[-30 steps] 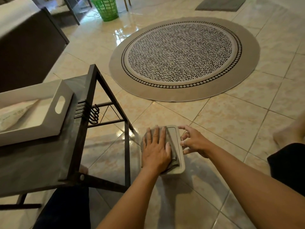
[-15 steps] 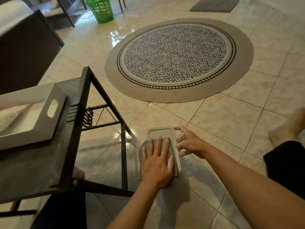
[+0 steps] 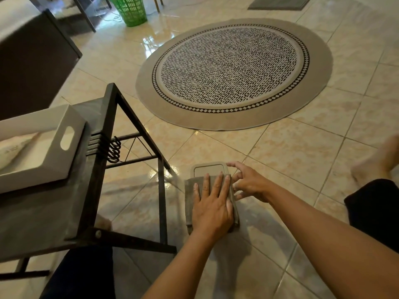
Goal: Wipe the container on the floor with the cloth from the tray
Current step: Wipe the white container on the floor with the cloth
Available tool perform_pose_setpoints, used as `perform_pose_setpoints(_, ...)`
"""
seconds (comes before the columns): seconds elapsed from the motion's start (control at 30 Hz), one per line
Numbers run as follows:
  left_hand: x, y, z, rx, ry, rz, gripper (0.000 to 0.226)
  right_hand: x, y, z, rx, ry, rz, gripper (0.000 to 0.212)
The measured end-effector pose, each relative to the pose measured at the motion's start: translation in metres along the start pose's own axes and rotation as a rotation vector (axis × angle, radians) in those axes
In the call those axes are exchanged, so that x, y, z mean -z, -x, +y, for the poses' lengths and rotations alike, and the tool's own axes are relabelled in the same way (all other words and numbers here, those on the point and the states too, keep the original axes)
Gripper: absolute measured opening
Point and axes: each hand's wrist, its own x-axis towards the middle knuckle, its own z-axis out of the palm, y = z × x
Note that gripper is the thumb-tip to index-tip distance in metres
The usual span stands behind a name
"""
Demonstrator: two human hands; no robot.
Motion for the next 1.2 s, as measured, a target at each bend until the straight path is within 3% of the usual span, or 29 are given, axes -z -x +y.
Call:
perform_pose_setpoints(0.2, 0.004, -0.016, -0.017, 0.111, 0.045, -0.011, 0.067, -0.002, 0.001, 0.0, 0.007, -0.001, 0.022, 0.072)
perform_pose_setpoints(0.4, 0.011, 0.0, -0.03, 0.016, 0.165, 0.127, 0.061, 0.001, 0.0, 0.002, 0.019, -0.02, 0.003, 0.07)
perform_pose_setpoints(0.67, -0.001, 0.002, -0.011, -0.025, 0.008, 0.051, 0.063, 0.0, 0.003, -0.001, -0.008, -0.054, -0.025, 0.077)
perform_pose_setpoints(0.83, 0.002, 0.002, -0.019, 0.098, 0.055, 0.066, 0.064, 0.0, 0.003, 0.001, -0.001, -0.04, -0.01, 0.072)
perform_pose_setpoints(1.03, -0.001, -0.004, 0.0, 0.017, 0.047, 0.027, 0.062, 0.001, 0.004, -0.002, -0.003, -0.039, -0.041, 0.077)
perform_pose_setpoints(1.2, 0.003, -0.017, -0.018, 0.133, 0.077, 0.025, 0.062, 0.0, 0.004, -0.001, 0.017, -0.044, -0.014, 0.072)
